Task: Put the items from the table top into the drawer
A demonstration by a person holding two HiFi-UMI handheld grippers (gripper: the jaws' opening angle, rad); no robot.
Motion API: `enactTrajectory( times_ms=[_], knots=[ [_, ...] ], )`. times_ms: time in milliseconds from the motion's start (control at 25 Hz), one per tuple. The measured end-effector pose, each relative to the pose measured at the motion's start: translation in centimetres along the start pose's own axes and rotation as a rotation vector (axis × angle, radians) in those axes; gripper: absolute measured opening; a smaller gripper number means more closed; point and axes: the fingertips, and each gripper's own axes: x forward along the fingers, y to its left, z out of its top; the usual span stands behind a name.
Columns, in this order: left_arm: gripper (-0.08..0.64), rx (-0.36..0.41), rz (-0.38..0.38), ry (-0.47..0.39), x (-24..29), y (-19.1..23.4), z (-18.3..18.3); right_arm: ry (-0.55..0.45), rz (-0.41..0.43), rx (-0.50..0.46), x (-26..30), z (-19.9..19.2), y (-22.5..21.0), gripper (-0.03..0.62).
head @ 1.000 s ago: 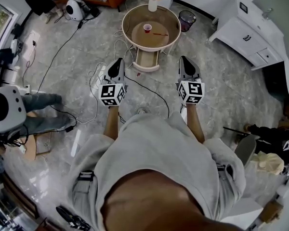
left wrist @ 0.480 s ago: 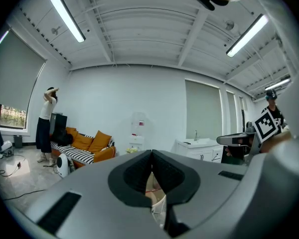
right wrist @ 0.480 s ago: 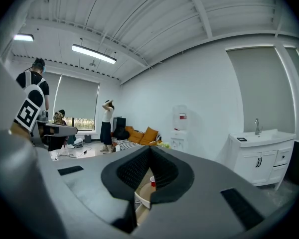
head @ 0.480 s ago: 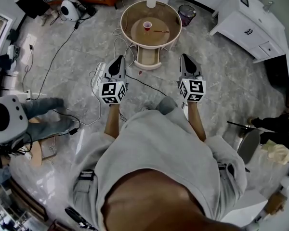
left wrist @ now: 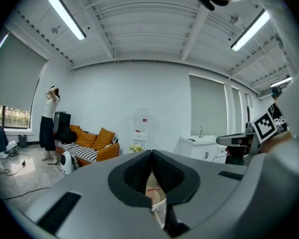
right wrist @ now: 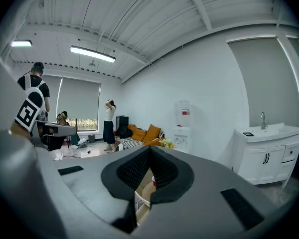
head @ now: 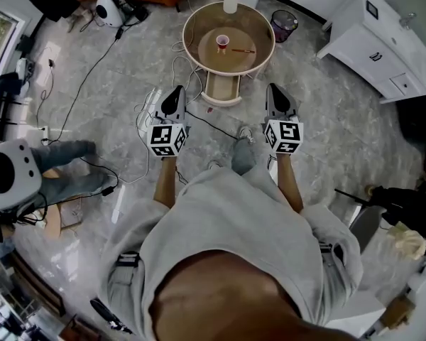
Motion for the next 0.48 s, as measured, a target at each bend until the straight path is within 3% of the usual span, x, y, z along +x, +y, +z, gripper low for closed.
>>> enactTrajectory(
  times_ms=[480],
  knots=[
    [0.015, 0.025, 0.047, 0.041, 10.7, -1.5, 1.7, 0.038, 0.079, 0.022, 8.6, 0.4, -7.7, 0.025]
  ],
)
